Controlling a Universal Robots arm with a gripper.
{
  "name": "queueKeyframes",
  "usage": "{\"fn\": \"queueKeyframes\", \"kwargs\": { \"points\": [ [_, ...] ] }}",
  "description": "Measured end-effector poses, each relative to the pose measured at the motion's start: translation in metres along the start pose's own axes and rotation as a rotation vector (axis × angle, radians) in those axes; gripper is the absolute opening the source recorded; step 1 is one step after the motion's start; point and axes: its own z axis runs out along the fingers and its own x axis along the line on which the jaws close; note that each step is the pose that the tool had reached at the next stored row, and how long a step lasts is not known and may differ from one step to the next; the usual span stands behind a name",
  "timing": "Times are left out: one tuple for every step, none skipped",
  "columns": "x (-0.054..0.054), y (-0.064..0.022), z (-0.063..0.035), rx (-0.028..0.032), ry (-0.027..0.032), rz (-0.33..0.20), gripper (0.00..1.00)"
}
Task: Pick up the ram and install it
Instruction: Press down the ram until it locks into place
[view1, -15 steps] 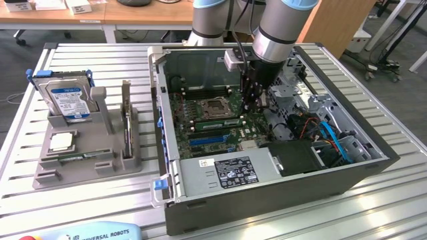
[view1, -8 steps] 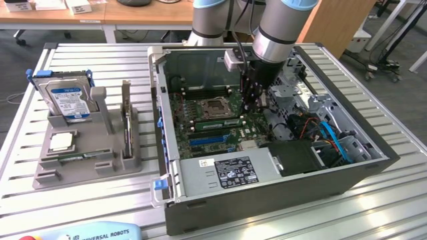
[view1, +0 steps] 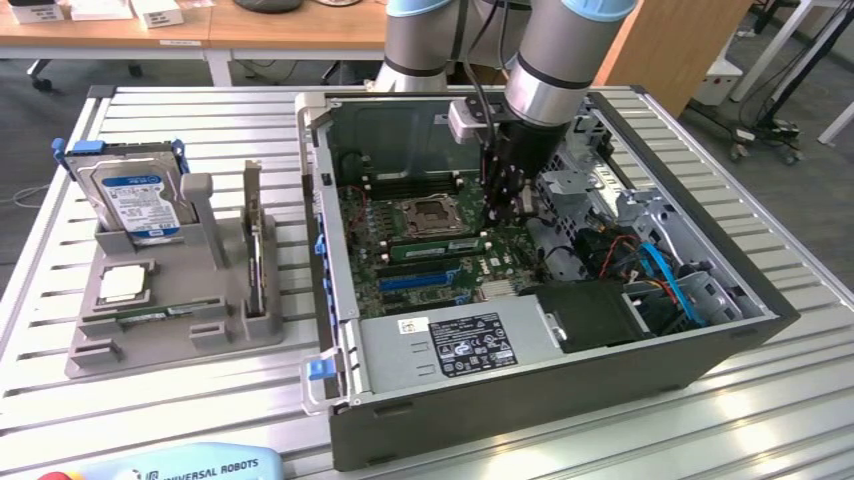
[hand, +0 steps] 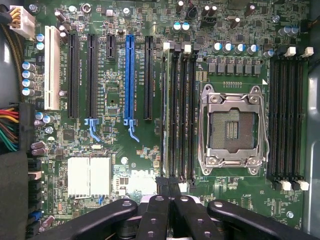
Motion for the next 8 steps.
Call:
{"fn": "queueKeyframes", "kwargs": {
  "points": [
    [0.0000, 0.0000, 0.0000, 0.0000, 0.0000, 0.000, 0.10],
    [0.0000, 0.0000, 0.0001, 0.0000, 0.0000, 0.000, 0.10],
    [0.0000, 0.0000, 0.0001, 0.0000, 0.0000, 0.000, 0.10],
    [0.0000, 0.0000, 0.0002, 0.0000, 0.0000, 0.000, 0.10],
    [0.0000, 0.0000, 0.0004, 0.0000, 0.0000, 0.000, 0.10],
    [0.0000, 0.0000, 0.0005, 0.0000, -0.0001, 0.000, 0.10],
    [0.0000, 0.0000, 0.0006, 0.0000, 0.0000, 0.000, 0.10],
    [0.0000, 0.0000, 0.0008, 0.0000, 0.0000, 0.000, 0.10]
  ]
}}
